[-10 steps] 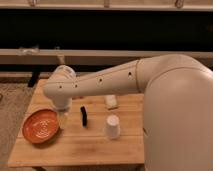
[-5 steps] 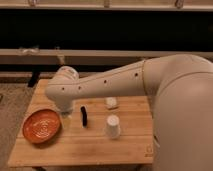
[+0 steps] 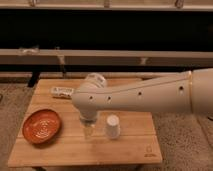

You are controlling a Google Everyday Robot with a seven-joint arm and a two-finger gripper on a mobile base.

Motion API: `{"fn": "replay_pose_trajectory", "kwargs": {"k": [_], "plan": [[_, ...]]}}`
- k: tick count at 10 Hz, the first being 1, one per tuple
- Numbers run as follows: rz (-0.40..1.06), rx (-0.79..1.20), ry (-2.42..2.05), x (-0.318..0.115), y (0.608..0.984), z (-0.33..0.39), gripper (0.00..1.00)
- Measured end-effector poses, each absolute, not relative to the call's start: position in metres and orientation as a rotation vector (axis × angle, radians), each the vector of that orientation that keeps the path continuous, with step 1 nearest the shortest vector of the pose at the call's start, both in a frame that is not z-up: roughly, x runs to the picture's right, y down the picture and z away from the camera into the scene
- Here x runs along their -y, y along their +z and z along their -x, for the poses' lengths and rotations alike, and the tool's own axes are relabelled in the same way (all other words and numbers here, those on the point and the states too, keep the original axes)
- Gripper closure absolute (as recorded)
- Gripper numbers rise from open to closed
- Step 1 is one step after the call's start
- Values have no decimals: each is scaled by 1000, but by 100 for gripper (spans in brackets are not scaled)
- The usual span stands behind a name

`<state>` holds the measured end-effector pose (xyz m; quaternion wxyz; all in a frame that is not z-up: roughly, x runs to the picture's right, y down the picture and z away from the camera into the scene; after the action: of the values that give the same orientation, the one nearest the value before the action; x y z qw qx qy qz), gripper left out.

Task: Place the ceramic cup over the eraser

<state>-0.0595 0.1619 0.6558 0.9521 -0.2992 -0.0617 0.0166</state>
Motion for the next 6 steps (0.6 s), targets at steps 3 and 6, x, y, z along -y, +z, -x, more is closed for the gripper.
{"fn": "replay_pose_trajectory", "kwargs": {"k": [3,6], "plan": [[620,44,128,-154,668,-3,20],[634,-1,171,-141,701,-33,20]]}}
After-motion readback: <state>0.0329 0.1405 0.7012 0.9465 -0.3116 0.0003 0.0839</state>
